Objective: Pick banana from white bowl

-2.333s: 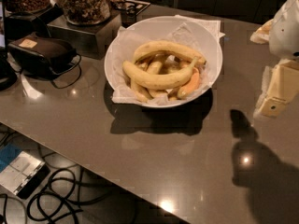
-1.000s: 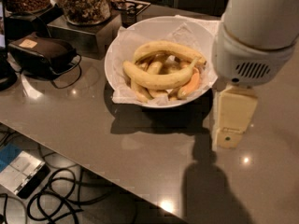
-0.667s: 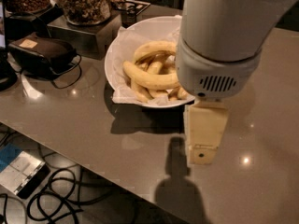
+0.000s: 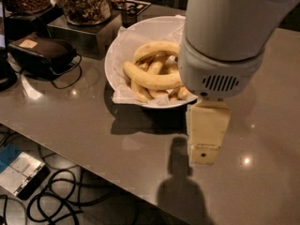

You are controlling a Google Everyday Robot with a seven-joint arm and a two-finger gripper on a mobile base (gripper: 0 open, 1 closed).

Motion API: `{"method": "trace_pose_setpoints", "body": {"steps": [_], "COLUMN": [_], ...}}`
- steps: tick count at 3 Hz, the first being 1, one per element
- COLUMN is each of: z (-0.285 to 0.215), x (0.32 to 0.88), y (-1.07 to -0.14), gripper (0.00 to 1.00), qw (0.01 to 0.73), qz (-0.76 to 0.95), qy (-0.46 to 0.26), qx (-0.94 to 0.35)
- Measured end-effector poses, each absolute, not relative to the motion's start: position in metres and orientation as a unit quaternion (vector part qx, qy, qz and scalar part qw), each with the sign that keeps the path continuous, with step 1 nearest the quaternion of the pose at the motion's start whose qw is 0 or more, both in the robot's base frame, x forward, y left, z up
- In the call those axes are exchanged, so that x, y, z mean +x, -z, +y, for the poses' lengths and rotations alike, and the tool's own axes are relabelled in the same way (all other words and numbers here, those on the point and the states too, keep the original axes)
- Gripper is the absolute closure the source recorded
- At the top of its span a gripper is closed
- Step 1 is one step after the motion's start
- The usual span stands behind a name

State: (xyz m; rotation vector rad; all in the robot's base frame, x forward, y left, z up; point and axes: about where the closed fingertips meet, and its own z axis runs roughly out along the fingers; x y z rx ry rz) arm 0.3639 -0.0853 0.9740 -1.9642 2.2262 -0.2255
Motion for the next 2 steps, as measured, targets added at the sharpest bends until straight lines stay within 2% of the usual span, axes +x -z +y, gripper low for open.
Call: {"method": "trace_pose_setpoints", "body": {"steps": [2], "z": [-0.018], "x": [0.412], "y": [-1.007], "gripper": [0.0], "qw": [0.124], "qz": [0.741], "qy": [0.06], "qx": [-0.657]}}
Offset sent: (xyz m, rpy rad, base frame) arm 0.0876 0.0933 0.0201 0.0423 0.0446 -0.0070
